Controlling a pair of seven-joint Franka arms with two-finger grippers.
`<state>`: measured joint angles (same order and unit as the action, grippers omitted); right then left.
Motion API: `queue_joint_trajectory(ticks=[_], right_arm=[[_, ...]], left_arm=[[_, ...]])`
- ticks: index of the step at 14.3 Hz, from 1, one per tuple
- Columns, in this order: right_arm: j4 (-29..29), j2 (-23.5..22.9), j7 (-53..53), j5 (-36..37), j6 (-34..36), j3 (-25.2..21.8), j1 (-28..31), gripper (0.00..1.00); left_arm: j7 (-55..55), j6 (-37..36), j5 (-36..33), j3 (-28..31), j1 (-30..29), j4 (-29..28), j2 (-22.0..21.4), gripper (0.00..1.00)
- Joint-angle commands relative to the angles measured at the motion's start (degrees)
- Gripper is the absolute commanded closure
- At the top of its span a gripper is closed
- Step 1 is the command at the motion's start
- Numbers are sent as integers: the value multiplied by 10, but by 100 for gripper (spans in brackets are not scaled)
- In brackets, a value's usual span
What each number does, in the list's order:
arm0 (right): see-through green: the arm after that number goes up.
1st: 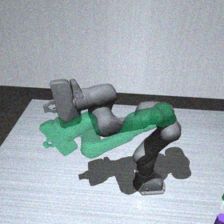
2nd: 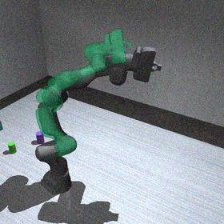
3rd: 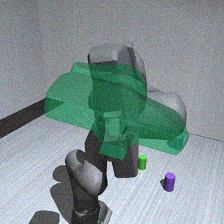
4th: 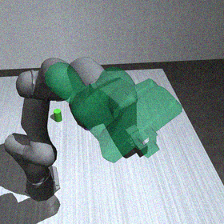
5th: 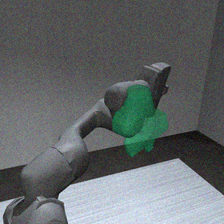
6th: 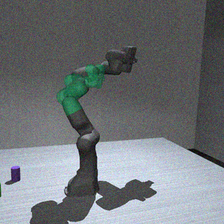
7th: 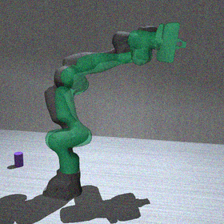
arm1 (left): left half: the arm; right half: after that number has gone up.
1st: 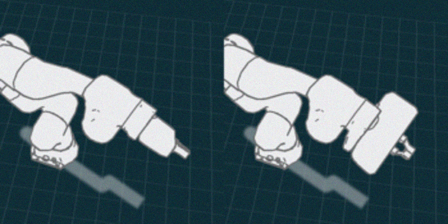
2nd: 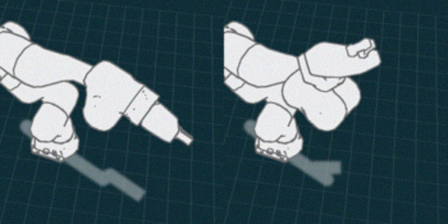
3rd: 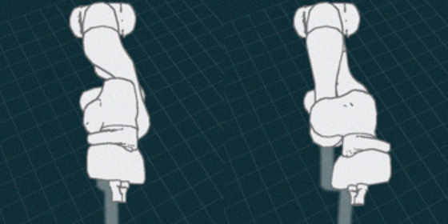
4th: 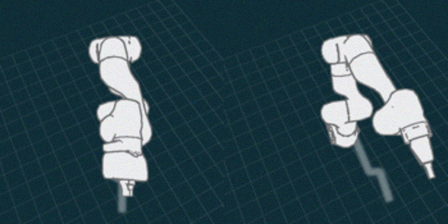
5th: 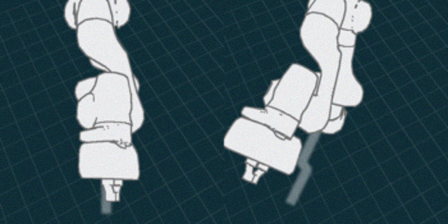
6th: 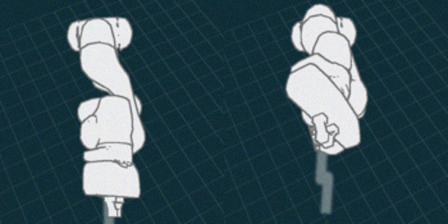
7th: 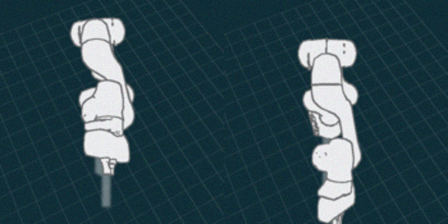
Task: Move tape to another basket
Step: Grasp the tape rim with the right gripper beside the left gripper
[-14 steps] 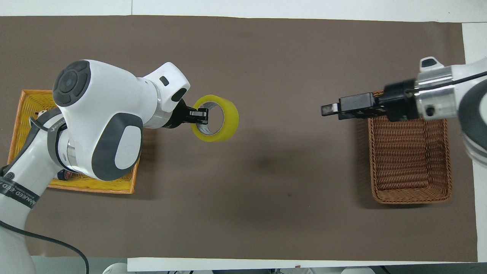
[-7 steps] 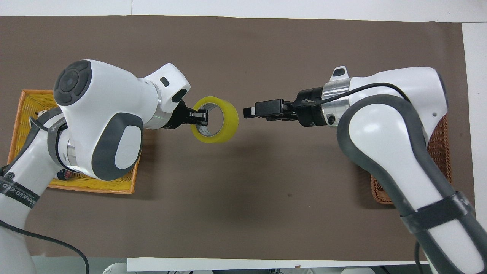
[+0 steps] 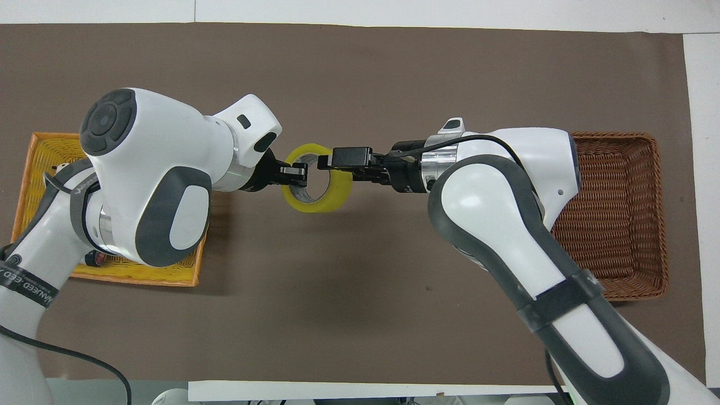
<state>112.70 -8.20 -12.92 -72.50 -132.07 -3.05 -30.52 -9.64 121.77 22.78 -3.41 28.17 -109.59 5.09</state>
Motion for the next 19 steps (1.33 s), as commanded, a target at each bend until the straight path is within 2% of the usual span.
queue_joint_trajectory(ticks=[1,7,10,17,18,19], right_arm=[[2,4,0,-11,1,-4,-1,0],[8,3,-5,-12,36,-4,22,2],[8,3,-8,-12,42,-4,23,15],[10,5,-15,-12,38,-3,13,15],[10,5,-18,-12,38,-4,6,23],[11,5,-25,-12,38,-4,5,39]], left_arm=[[9,-12,5,11,10,4,-2,100],[15,-17,3,11,8,5,-2,100],[17,-18,3,11,7,5,-3,100],[17,-18,3,11,7,5,-2,100],[17,-18,3,11,7,6,-2,100],[17,-17,3,11,8,6,-2,100]])
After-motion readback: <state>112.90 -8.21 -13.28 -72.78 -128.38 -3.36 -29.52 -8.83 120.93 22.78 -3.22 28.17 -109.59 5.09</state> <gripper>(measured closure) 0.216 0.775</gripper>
